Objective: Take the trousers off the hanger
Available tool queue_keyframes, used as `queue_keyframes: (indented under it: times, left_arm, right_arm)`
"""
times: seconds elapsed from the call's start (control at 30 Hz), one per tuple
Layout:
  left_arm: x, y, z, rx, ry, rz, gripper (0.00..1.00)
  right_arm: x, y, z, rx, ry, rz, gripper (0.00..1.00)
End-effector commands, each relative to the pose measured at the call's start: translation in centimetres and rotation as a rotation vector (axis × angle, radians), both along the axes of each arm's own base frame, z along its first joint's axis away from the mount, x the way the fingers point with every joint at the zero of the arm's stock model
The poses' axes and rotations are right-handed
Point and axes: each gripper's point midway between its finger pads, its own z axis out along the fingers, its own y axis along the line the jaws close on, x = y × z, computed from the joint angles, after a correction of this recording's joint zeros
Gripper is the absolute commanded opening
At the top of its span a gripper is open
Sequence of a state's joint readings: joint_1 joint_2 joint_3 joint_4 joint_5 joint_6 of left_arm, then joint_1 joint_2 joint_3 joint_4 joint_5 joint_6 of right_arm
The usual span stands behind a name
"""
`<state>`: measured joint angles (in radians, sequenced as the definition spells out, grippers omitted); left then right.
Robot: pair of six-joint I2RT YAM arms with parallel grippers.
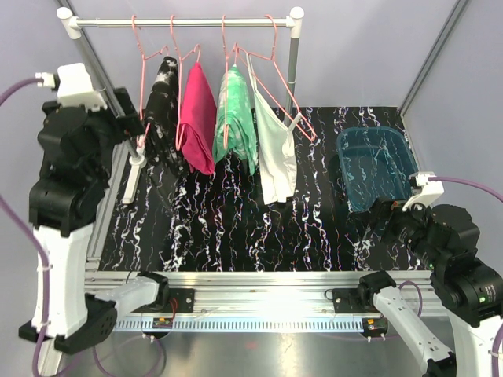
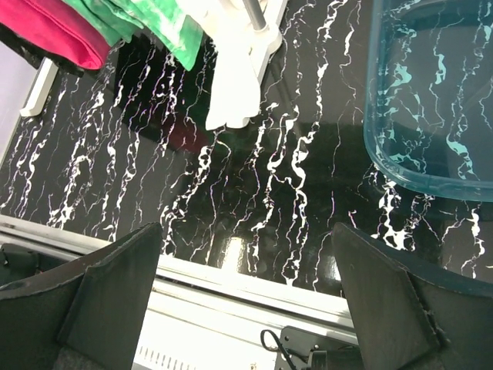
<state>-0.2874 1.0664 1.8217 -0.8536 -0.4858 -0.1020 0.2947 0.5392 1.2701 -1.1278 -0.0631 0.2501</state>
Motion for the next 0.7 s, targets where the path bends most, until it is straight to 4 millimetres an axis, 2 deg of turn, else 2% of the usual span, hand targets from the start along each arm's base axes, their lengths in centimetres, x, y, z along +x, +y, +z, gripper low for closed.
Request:
queue_keyframes:
  times: [0.0,0.07,0.2,0.3,0.5,0.57,0.67]
  left_arm:
    - [2.8,-0.5,2.8,0.039,-0.057,-0.036,0.99]
    - [4.8,-0.5,2.0,0.024,-0.012,-0.055,0.99]
    - [7.9,1.0,0.5,-0.018,0.058,-0.034,0.99]
    - [10.1,0.4,-0.4,-0.073,0.092,-0.098,0.99]
    - [12.5,-1.1,-2.1,-0.102,0.126,-0.187,0.99]
    - [13.2,-1.5,-3.7,-0.113,0.16,-0.211,0.98]
    - [14.1,-1.3,-6.3,-0.115,0.219,-0.197,0.89]
  right_arm:
    - [-0.2,0.7,0.8,0.023,-0.018,0.039,0.99]
    - [-0.4,0.9,1.1,0.033,-0.027,0.047,0.99]
    - [-0.7,1.0,1.7,0.042,-0.033,0.061,0.99]
    - [-1.0,1.2,1.8,0.041,-0.022,0.075,1.0]
    - [-1.2,1.2,1.5,0.03,-0.006,0.086,0.99]
    - [-1.1,1.3,1.3,0.033,-0.004,0.086,0.99]
    - [-1.0,1.5,0.9,0.039,0.007,0.094,0.99]
